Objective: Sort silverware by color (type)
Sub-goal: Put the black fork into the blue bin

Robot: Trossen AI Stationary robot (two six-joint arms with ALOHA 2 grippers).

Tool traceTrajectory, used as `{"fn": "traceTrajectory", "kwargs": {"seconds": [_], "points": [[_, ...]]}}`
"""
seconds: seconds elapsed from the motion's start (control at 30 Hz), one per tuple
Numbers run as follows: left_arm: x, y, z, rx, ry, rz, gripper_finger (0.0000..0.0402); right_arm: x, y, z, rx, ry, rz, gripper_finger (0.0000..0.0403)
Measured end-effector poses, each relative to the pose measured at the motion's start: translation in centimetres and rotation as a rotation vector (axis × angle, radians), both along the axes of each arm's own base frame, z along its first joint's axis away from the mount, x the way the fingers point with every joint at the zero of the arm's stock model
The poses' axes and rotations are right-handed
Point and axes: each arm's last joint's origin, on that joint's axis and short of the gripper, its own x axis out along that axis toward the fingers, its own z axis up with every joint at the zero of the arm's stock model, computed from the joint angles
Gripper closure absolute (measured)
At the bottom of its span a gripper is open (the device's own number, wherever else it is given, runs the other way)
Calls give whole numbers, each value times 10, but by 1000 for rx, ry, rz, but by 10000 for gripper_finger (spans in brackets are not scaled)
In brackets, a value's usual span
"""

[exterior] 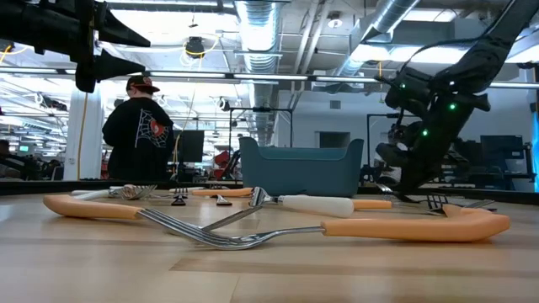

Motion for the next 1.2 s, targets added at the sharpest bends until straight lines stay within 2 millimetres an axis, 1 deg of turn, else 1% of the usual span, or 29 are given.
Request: {"fn": "traceTrajectory", "kwargs": {"seconds": [0.33,0.53,0.87,1.03,1.2], "points": [[0,0,0,0,0,0,140,-4,1,21,-66,-84,-15,368],[0,0,0,0,0,0,140,-11,3,34,-115,-97,-49,368],[0,0,0,0,0,0,140,-20,6,59,-185,-211,-55,368],[0,0,0,0,0,0,140,-15,6,80,-246,-234,9,367],[0,0,0,3,2,0,140,-2,6,112,-323,-261,89,367]]}}
